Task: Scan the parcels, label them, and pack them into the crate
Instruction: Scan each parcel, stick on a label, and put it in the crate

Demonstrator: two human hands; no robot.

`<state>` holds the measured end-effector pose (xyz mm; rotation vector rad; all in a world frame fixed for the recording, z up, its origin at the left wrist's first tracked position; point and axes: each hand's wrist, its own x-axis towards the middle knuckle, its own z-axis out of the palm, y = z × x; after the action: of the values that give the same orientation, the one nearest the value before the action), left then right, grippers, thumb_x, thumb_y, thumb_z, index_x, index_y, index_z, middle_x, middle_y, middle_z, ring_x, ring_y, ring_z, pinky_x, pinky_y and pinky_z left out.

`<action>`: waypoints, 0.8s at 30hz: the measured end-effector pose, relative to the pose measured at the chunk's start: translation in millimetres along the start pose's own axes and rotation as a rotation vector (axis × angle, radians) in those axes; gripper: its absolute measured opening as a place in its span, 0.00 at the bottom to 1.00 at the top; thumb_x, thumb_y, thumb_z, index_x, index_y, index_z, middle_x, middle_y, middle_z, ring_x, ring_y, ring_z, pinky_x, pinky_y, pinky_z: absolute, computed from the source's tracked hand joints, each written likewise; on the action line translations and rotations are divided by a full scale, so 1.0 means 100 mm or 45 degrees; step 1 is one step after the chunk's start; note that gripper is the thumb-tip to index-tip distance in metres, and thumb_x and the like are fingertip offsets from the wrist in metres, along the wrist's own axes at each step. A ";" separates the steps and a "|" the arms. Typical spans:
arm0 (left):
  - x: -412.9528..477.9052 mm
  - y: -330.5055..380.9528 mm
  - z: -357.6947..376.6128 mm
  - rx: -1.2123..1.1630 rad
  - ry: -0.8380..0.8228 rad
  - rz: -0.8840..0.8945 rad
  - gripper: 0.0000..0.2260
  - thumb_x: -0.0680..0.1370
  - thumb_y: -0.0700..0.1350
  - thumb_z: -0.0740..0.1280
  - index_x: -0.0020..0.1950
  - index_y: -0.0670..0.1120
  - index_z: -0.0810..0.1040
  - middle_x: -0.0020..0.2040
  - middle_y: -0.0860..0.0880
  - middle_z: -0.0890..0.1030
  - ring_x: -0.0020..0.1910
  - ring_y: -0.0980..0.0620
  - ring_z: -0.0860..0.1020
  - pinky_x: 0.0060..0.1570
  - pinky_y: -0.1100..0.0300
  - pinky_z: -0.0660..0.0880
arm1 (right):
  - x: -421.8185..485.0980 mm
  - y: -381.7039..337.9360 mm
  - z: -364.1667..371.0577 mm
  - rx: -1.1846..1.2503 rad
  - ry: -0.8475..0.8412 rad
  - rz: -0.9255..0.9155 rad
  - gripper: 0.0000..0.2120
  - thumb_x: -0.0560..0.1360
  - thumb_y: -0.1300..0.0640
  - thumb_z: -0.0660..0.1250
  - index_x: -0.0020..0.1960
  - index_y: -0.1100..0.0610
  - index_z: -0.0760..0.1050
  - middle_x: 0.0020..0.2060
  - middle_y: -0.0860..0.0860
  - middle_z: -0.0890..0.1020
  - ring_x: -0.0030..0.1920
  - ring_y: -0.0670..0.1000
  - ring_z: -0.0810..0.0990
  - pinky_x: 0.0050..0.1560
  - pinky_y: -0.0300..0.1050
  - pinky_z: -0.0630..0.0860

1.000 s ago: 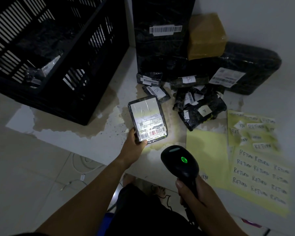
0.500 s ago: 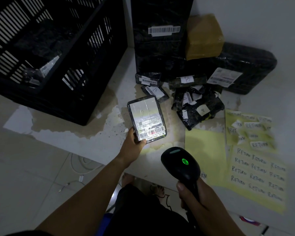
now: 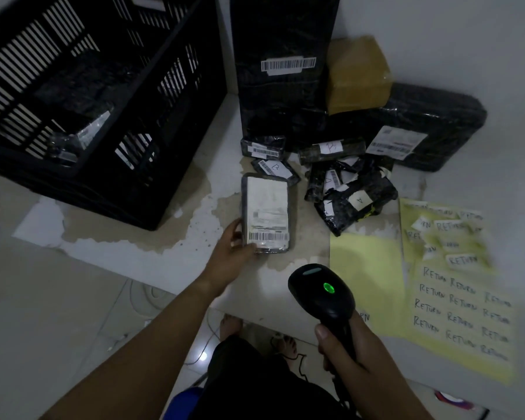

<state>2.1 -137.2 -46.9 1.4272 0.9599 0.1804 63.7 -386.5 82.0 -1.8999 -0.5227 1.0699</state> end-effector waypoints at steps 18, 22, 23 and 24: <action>0.51 0.94 -0.31 1.074 -0.125 0.613 0.30 0.72 0.56 0.75 0.72 0.56 0.72 0.64 0.52 0.74 0.63 0.50 0.74 0.62 0.52 0.75 | 0.09 0.02 0.04 0.134 0.002 0.062 0.28 0.71 0.41 0.61 0.67 0.53 0.69 0.34 0.45 0.81 0.31 0.43 0.79 0.34 0.35 0.72; 0.54 0.90 -0.47 1.064 -0.245 0.526 0.34 0.72 0.38 0.73 0.76 0.53 0.66 0.65 0.48 0.69 0.62 0.49 0.73 0.61 0.57 0.75 | 0.19 0.05 0.03 0.135 0.007 0.048 0.20 0.73 0.44 0.61 0.64 0.46 0.68 0.36 0.42 0.80 0.37 0.40 0.79 0.38 0.32 0.74; 0.53 0.88 -0.51 0.920 -0.237 0.485 0.30 0.73 0.37 0.74 0.72 0.51 0.68 0.63 0.49 0.72 0.59 0.50 0.76 0.58 0.57 0.77 | 0.24 0.09 0.02 0.126 -0.002 0.047 0.16 0.76 0.46 0.62 0.63 0.44 0.68 0.36 0.44 0.78 0.36 0.41 0.78 0.38 0.33 0.73; 0.53 0.87 -0.54 0.792 -0.224 0.443 0.25 0.75 0.38 0.74 0.68 0.49 0.69 0.61 0.50 0.75 0.56 0.52 0.78 0.55 0.57 0.80 | 0.31 0.13 0.02 0.104 -0.019 0.037 0.11 0.79 0.50 0.62 0.61 0.43 0.68 0.36 0.46 0.75 0.33 0.42 0.76 0.37 0.36 0.71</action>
<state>37.8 -45.6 13.5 2.1441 0.6357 0.0052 78.2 -371.6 55.7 -1.8348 -0.4538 1.1084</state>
